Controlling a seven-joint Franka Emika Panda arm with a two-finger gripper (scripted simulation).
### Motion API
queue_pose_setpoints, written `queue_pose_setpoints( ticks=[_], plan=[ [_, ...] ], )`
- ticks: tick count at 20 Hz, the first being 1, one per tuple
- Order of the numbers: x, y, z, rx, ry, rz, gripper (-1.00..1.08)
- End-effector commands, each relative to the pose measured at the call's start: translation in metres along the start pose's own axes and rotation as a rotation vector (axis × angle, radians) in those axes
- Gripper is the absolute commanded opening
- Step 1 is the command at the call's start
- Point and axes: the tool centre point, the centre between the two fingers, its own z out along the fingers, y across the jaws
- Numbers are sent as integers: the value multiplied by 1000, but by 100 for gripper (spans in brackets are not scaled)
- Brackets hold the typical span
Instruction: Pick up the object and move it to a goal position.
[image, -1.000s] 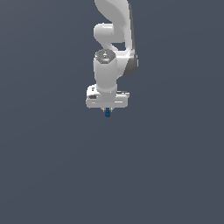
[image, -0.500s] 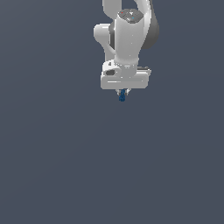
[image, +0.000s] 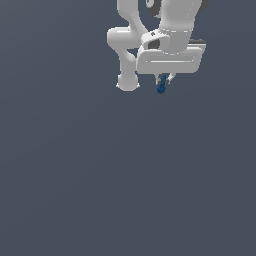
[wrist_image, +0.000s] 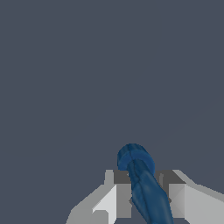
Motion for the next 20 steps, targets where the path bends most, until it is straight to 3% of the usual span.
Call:
queue_pose_setpoints(
  ticks=[1, 11, 20],
  plan=[
    [-5, -18, -24, 0, -1, 0, -100],
    [-12, -69, -92, 3, -1, 1, -100],
    [-13, -84, -112, 4, -1, 1, -100]
  ],
)
